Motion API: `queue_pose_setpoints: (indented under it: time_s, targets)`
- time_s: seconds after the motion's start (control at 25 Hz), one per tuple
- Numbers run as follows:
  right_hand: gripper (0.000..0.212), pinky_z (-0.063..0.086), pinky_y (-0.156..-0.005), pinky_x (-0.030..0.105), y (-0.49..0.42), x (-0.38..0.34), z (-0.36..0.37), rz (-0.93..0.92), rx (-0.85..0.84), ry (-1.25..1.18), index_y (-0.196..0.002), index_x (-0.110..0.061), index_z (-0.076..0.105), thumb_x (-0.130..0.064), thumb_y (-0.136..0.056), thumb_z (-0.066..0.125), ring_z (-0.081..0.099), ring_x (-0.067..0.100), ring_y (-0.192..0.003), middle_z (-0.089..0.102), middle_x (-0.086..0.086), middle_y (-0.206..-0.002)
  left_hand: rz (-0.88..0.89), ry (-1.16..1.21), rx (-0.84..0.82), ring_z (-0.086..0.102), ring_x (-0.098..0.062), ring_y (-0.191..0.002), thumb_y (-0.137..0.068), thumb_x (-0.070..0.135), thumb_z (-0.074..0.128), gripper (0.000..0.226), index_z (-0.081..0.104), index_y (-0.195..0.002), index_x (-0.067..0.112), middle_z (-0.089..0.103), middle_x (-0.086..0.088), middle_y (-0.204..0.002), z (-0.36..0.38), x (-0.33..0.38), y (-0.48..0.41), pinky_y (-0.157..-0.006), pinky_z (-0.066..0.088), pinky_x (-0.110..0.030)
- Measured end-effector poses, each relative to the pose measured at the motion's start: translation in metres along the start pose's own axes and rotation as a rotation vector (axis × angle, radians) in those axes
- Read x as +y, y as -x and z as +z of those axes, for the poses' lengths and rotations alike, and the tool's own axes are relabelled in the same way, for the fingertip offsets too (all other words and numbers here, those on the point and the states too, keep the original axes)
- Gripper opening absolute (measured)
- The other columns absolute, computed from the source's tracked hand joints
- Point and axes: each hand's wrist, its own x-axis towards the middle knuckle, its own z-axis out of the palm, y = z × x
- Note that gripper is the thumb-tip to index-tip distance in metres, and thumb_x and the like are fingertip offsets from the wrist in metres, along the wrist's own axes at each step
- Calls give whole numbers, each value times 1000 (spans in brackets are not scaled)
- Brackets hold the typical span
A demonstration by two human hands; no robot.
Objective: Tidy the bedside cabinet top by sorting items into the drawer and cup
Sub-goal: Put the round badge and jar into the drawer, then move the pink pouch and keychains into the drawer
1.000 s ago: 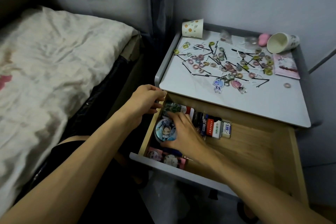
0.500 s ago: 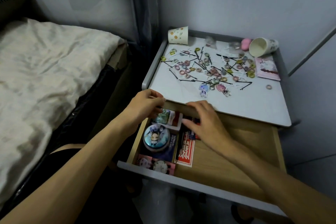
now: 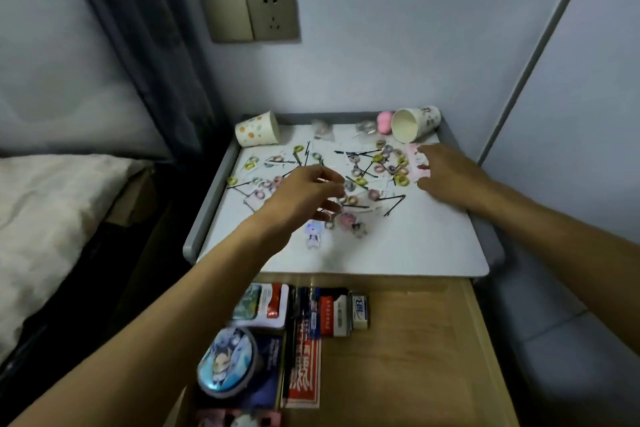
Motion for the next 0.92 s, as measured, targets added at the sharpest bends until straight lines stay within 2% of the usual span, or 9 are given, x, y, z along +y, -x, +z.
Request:
queue_pose_setpoints:
  time_s: [0.08,0.2,0.32,0.36,0.44,0.56,0.68,0.8,0.92]
  targets:
    - [62,45,-90,33,-9,11,5,-41,-49,77,-144,-16,37,-29,-87,59,48,29,-123,46,11,-141,23,-64,9,67,-18,-81,-95,15,61,15,65,-108,8,72,-10,-98,8,14,-39,-72,55,-31]
    - [56,48,-77,32,-18,29,5,-46,-148,171,-137,-19,41,-27,-85,58,56,26,-108,54,9,-128,92,-277,59,67,-26,-92,-93,15,61,22,64,-115,13,69,-8,-101,22,32,-108,-84,55,-40]
    - [38,41,-66,30,-24,38,3,-153,-25,347,-124,-17,48,-19,-86,53,59,27,-97,60,7,-114,268,-867,154,63,-31,-100,-91,16,58,39,57,-129,20,65,-12,-120,37,42,-171,-86,54,-41]
    - [36,43,-66,31,-25,41,3,-211,23,431,-124,-18,48,-17,-87,50,61,27,-94,62,7,-111,321,-968,161,61,-32,-105,-91,17,59,41,55,-132,20,64,-14,-122,44,45,-189,-86,52,-39]
    - [33,43,-64,30,-26,42,3,-284,120,516,-123,-20,52,-17,-91,46,64,25,-87,67,5,-105,346,-977,125,58,-33,-111,-91,24,64,45,53,-134,20,64,-16,-123,54,49,-220,-88,50,-37]
    - [26,38,-58,29,-25,46,-5,-241,327,341,-119,-21,63,-22,-96,50,66,27,-76,70,5,-97,334,-975,73,59,-32,-112,-89,36,67,48,55,-134,23,66,-14,-121,69,46,-258,-92,50,-42]
    - [20,37,-54,25,-18,47,-5,-262,531,172,-106,-16,72,-21,-89,62,64,27,-63,74,6,-90,368,-1124,107,60,-35,-107,-98,36,47,33,57,-126,21,68,-13,-115,81,35,-281,-88,51,-43]
    - [27,43,-69,21,-15,49,2,-243,476,-73,-116,-18,70,-17,-91,59,66,18,-86,71,-1,-111,381,-1123,177,59,-39,-101,-100,30,42,31,56,-124,18,66,-19,-109,88,25,-292,-82,51,-42]
    - [29,38,-80,4,-16,48,7,-135,421,-433,-117,-13,70,-5,-90,60,57,6,-98,67,0,-118,377,-1000,219,59,-41,-93,-98,22,47,26,58,-119,12,60,-24,-107,92,23,-295,-69,43,-36]
